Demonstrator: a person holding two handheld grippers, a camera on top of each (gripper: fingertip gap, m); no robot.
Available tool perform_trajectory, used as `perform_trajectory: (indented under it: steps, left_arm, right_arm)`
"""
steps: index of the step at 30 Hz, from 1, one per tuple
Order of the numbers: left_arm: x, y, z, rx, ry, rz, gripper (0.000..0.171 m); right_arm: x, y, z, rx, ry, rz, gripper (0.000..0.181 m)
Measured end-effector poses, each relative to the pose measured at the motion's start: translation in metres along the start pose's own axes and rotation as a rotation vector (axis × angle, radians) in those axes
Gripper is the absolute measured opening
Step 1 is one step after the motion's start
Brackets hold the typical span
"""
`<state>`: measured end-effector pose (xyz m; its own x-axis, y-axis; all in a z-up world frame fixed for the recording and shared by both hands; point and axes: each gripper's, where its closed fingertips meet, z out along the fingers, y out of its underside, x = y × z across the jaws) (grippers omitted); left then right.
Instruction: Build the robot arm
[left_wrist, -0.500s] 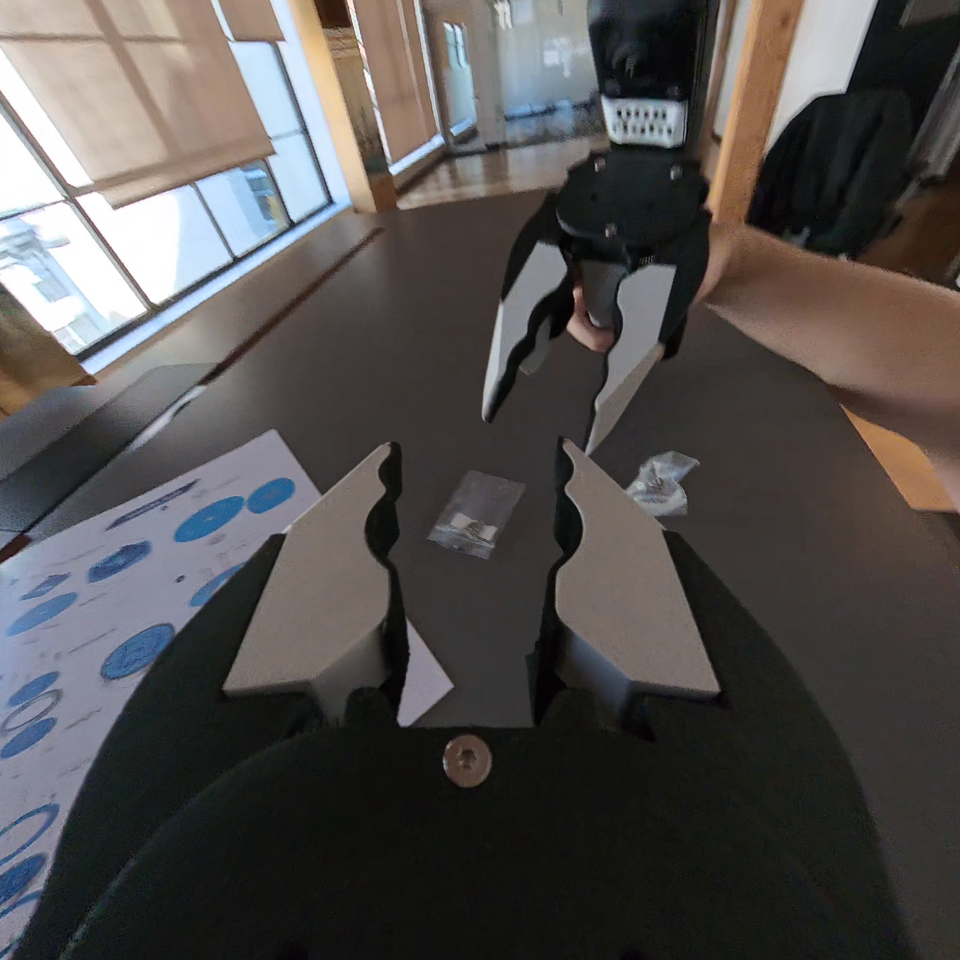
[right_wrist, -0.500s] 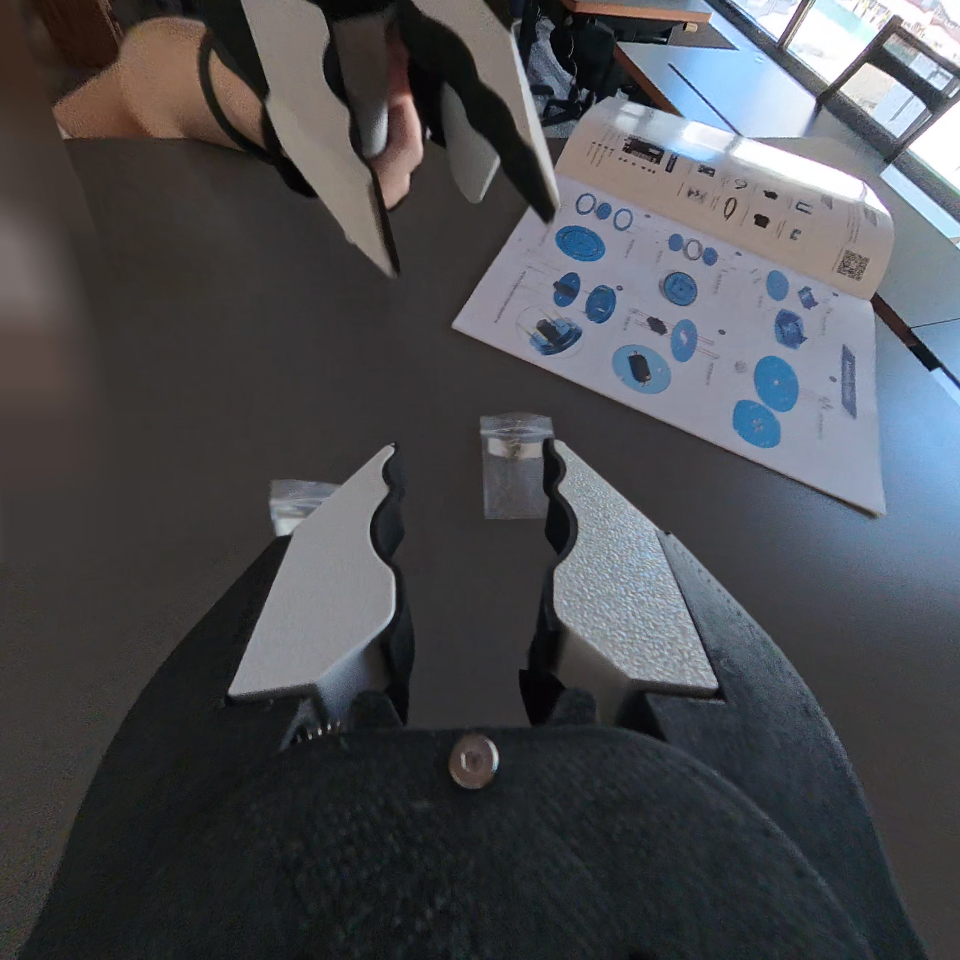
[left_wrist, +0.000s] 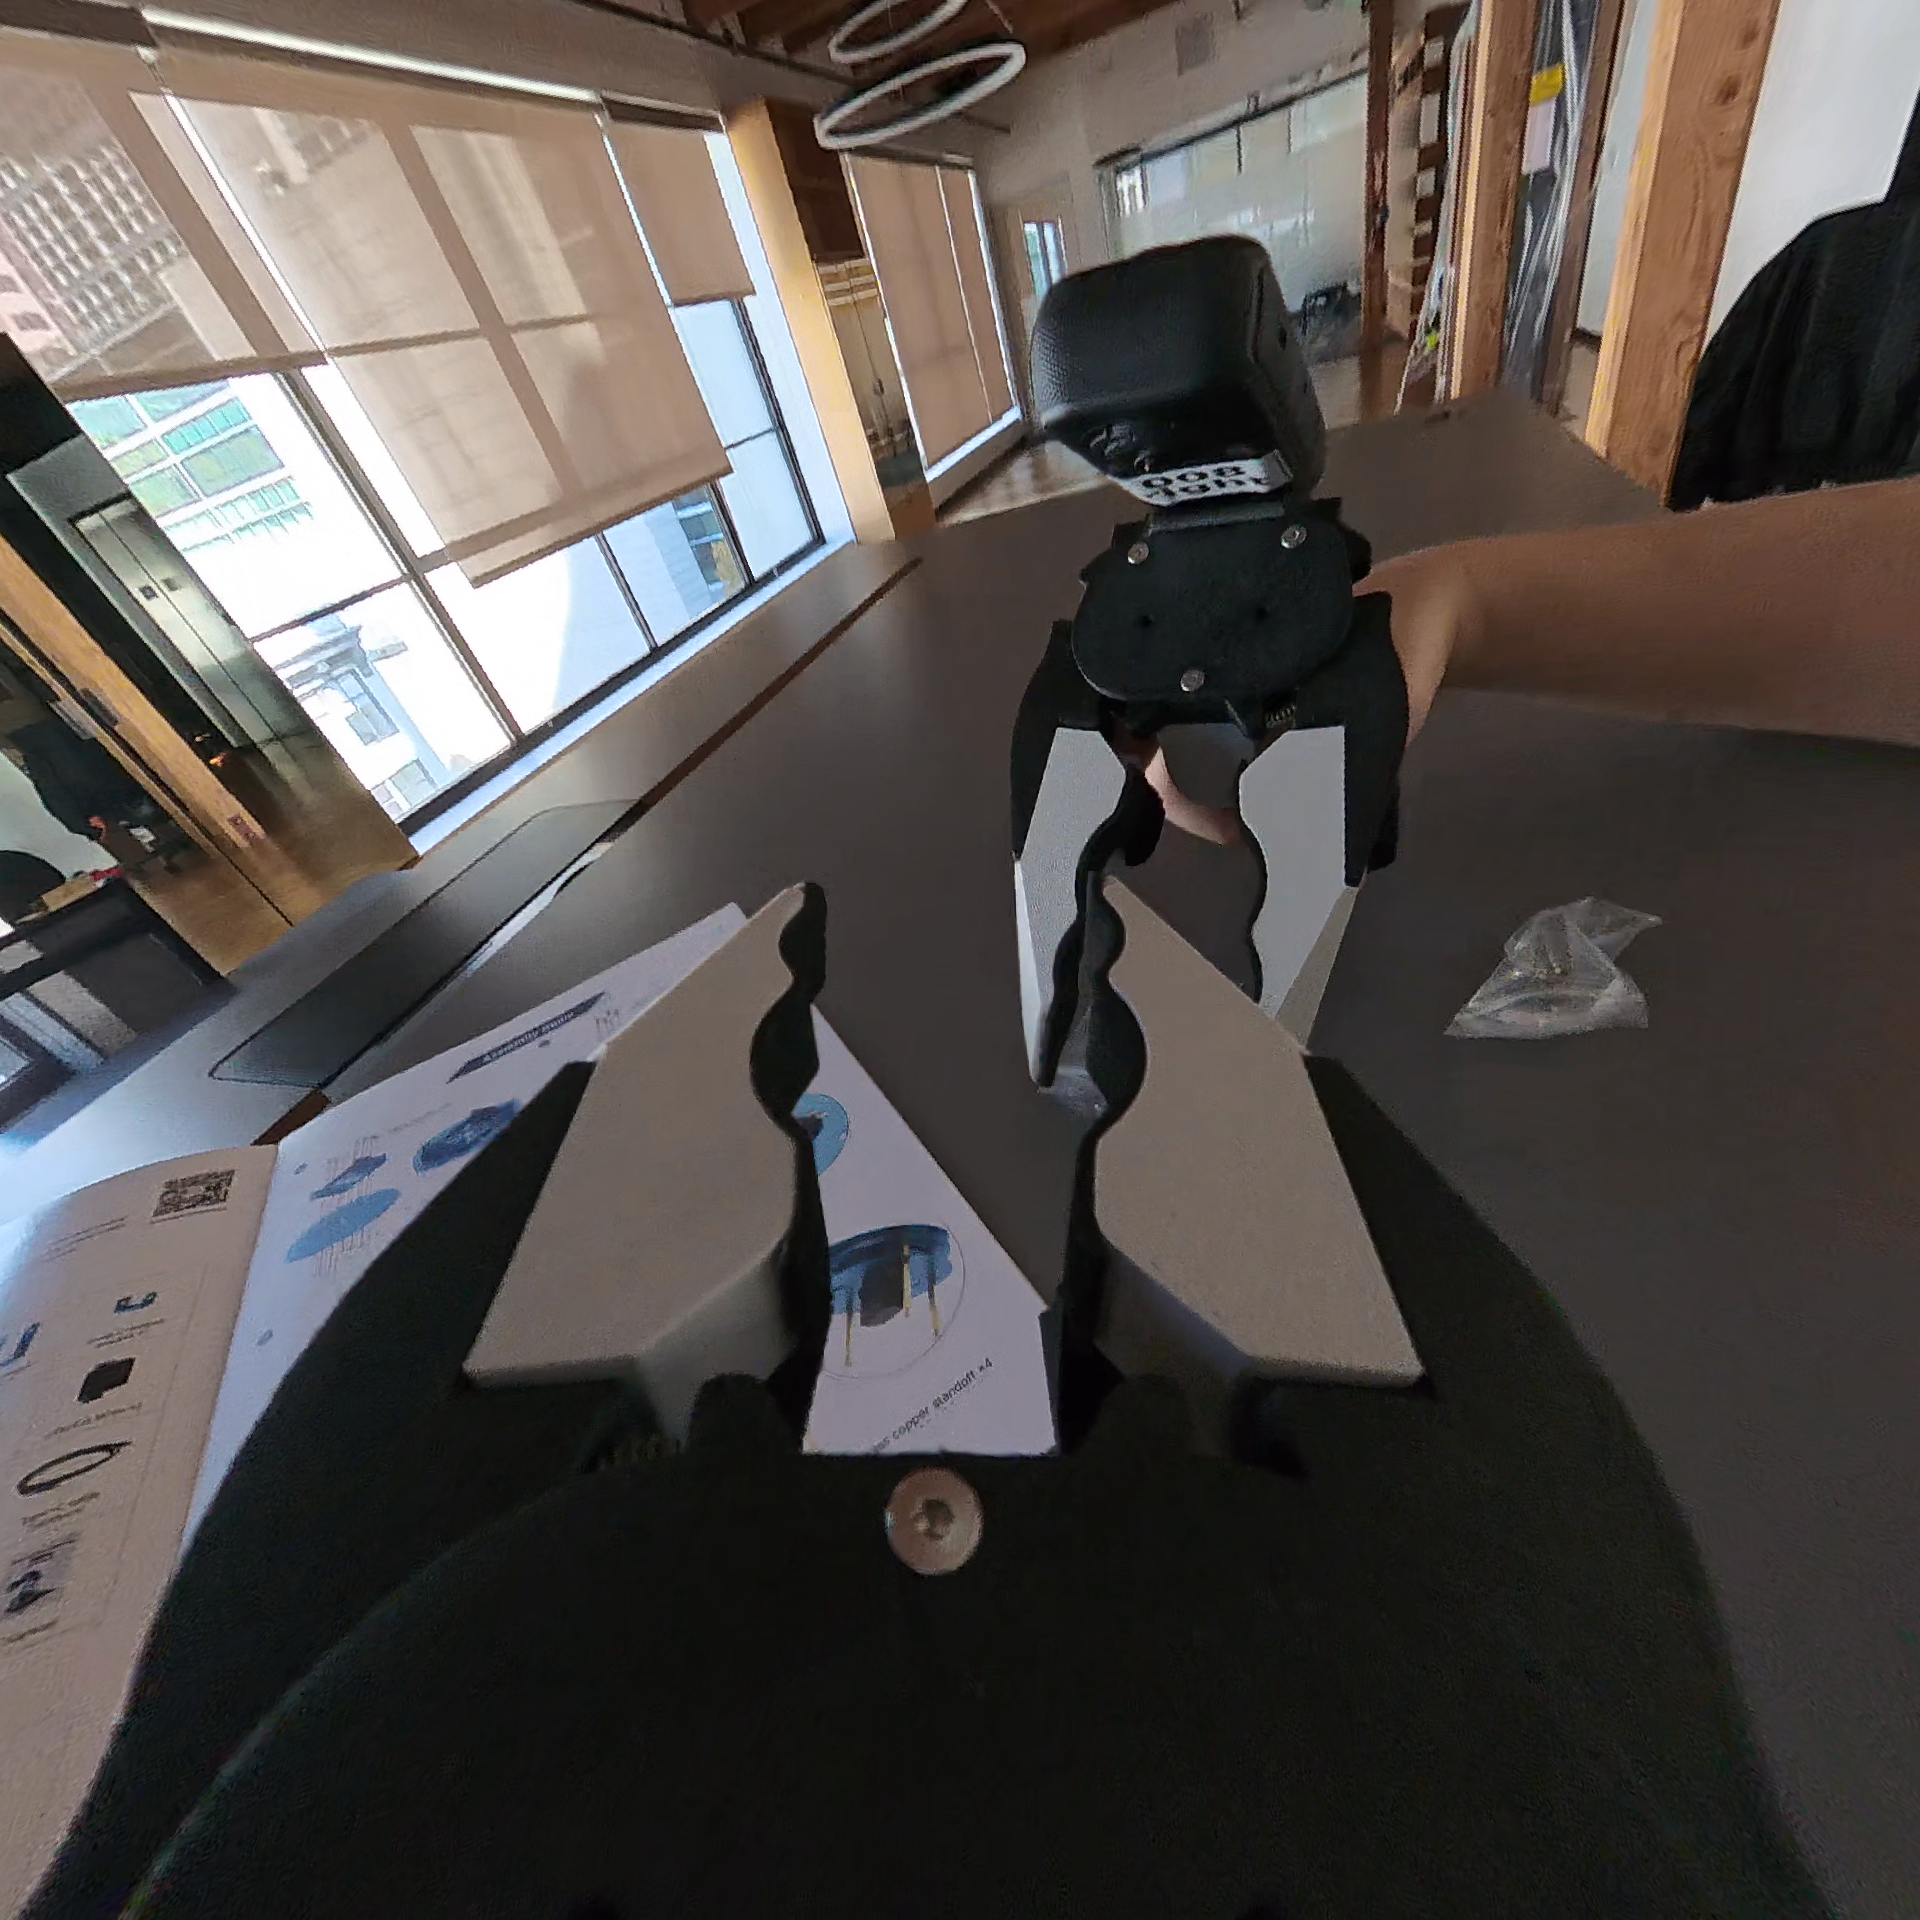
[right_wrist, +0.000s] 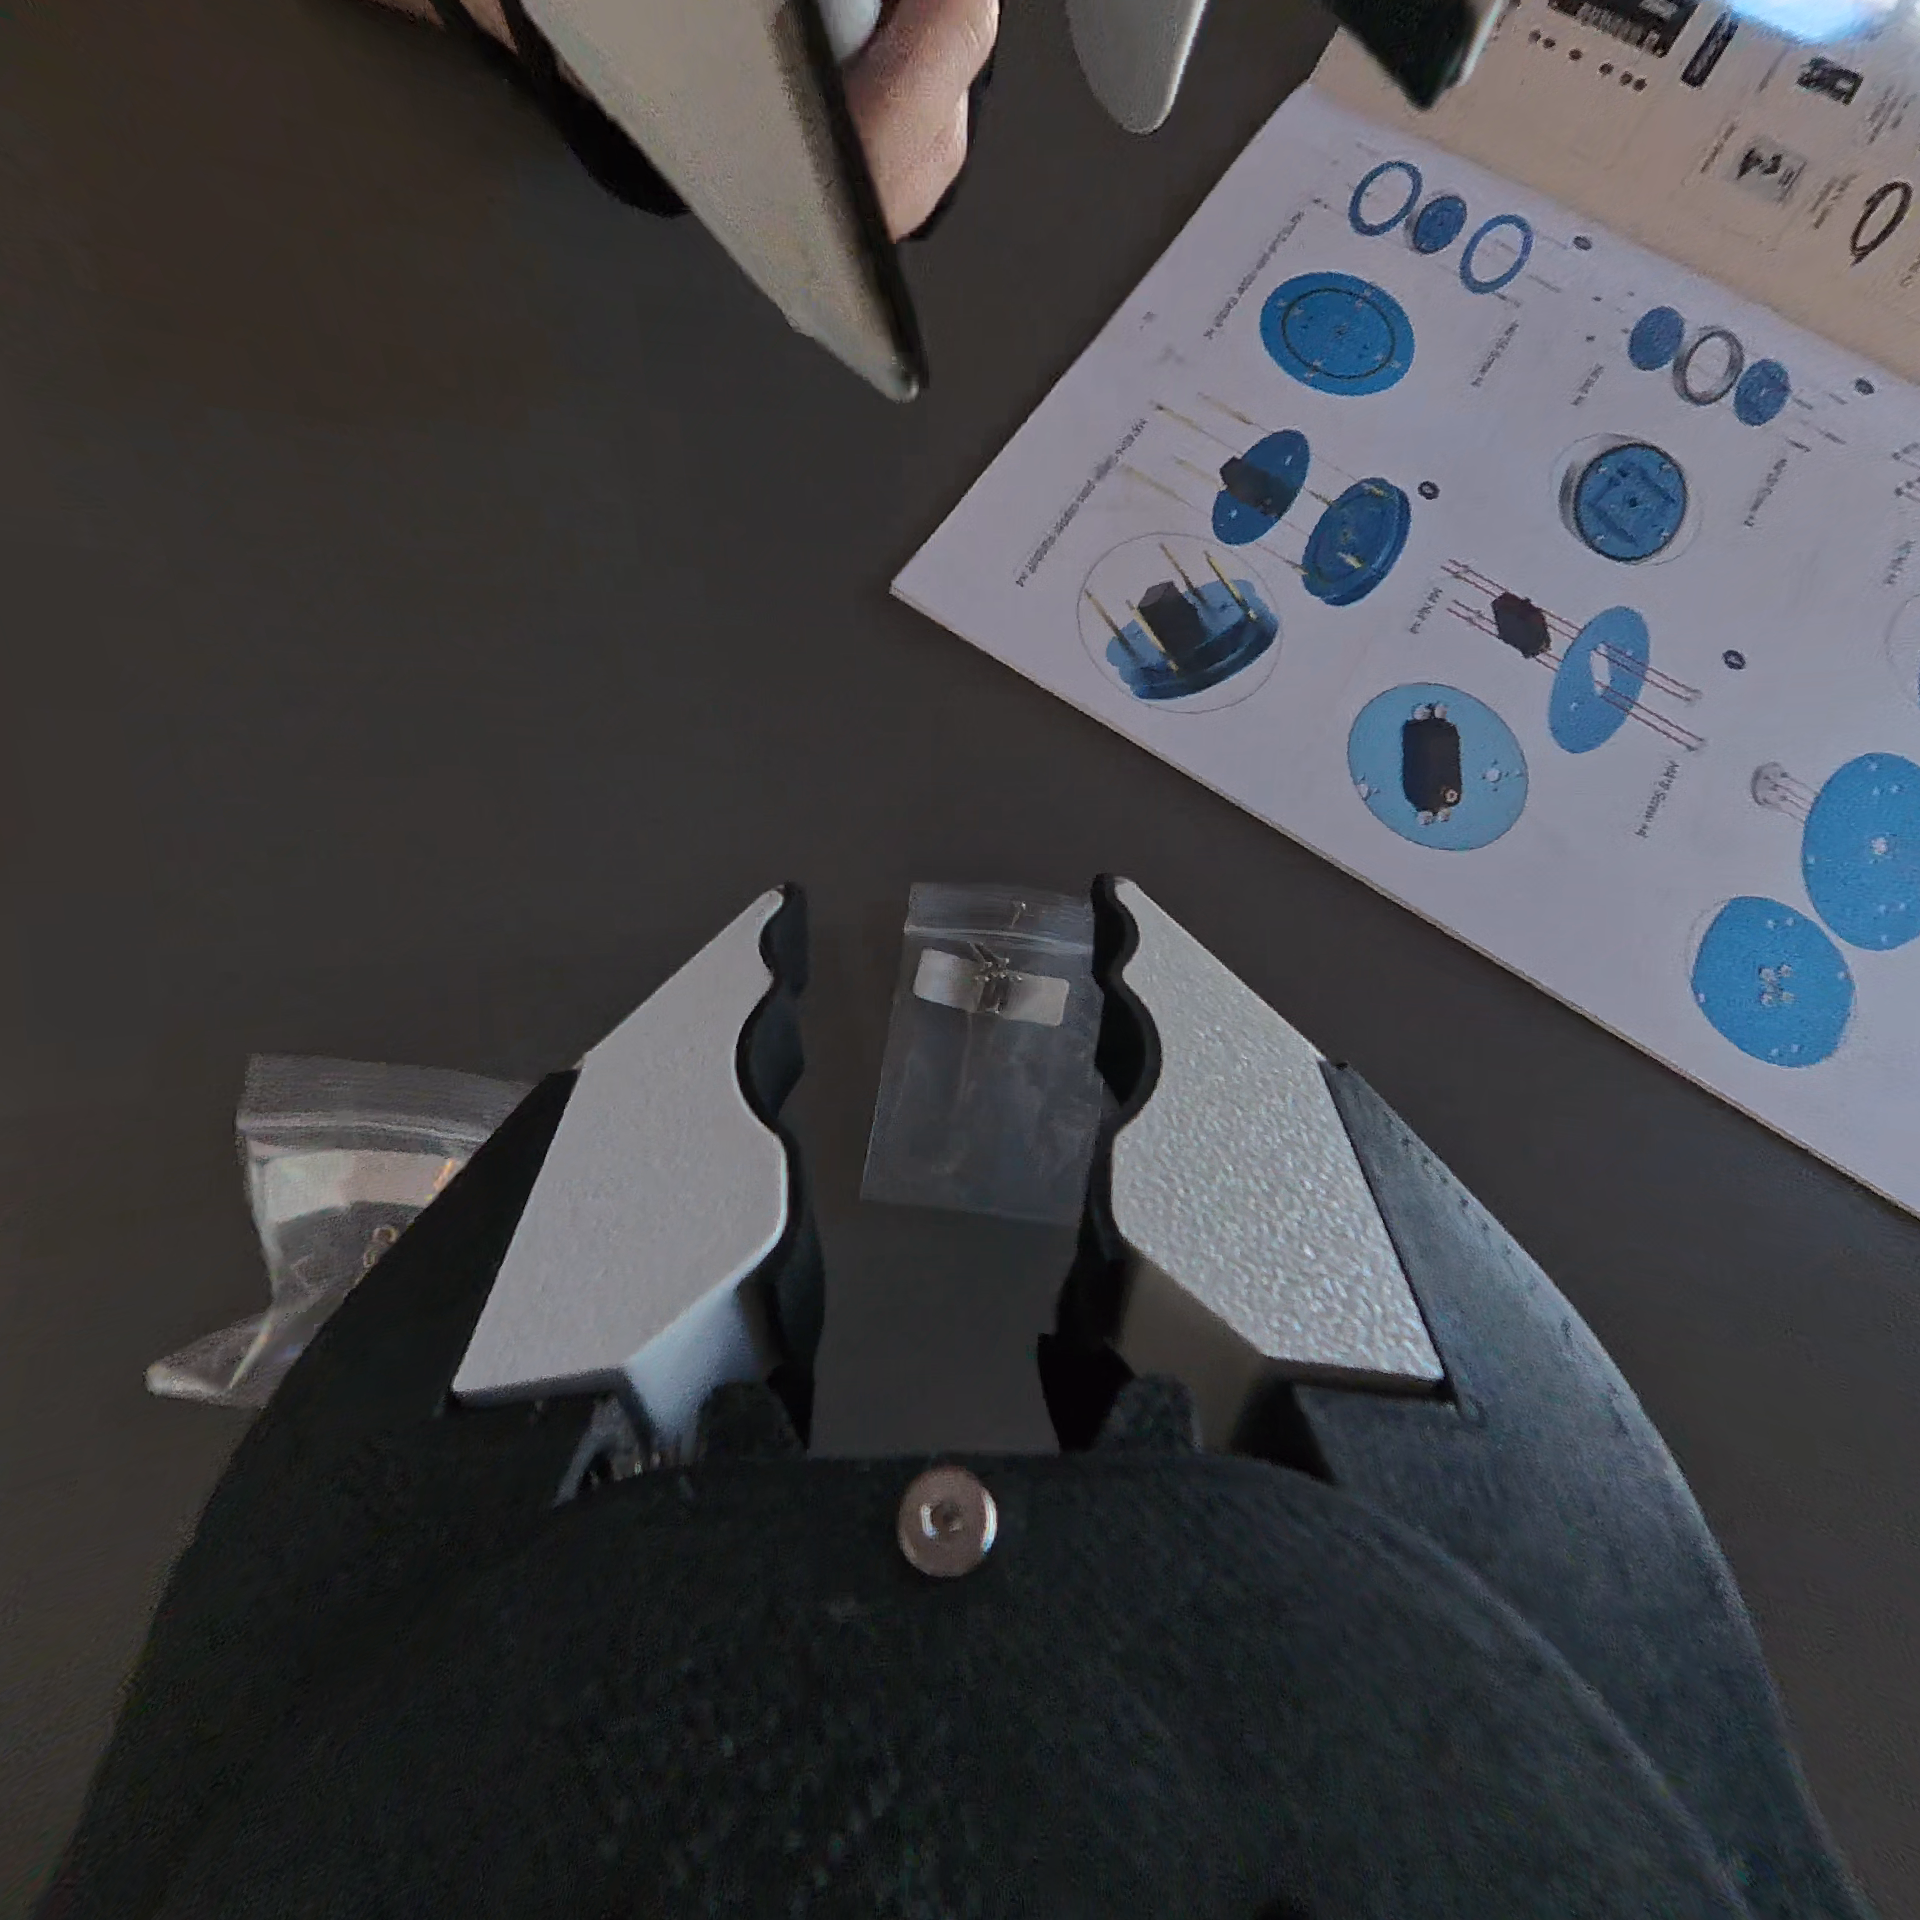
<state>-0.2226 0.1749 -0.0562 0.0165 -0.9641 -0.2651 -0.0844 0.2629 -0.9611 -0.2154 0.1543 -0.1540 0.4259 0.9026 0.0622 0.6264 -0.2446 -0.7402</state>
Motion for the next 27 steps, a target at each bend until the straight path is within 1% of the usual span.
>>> perform_trajectory:
  steps: [1,4,5,8,10,13,20,27]
  left_arm:
    - [-0.002,0.005,0.002,-0.029,-0.022,0.003,0.048]
    - [-0.02,0.018,0.001,-0.116,-0.15,0.009,0.044]
    - [-0.02,0.02,0.0,-0.12,-0.153,0.007,0.045]
    - [-0.012,0.019,0.0,-0.112,-0.099,-0.036,0.043]
    - [-0.01,0.019,0.0,-0.113,-0.084,-0.043,0.043]
    - [-0.008,0.02,-0.001,-0.121,-0.07,-0.059,0.043]
    - [-0.005,0.031,0.001,-0.17,-0.056,-0.054,0.042]
    - [-0.002,0.032,0.002,-0.181,-0.044,-0.047,0.041]
  right_arm:
    - [0.002,0.006,0.001,-0.026,0.007,0.004,0.057]
    - [0.006,0.002,-0.003,0.013,0.013,0.033,0.056]
    - [0.008,0.003,-0.004,0.01,0.02,0.039,0.056]
    - [0.012,0.011,-0.003,0.001,0.027,0.07,0.058]
    - [0.011,0.01,0.0,0.02,0.001,0.113,0.058]
    - [0.012,0.008,0.001,0.029,0.001,0.111,0.042]
    - [0.008,0.008,0.001,0.013,0.002,0.106,0.041]
    - [0.008,0.01,-0.004,-0.013,0.023,0.072,0.04]
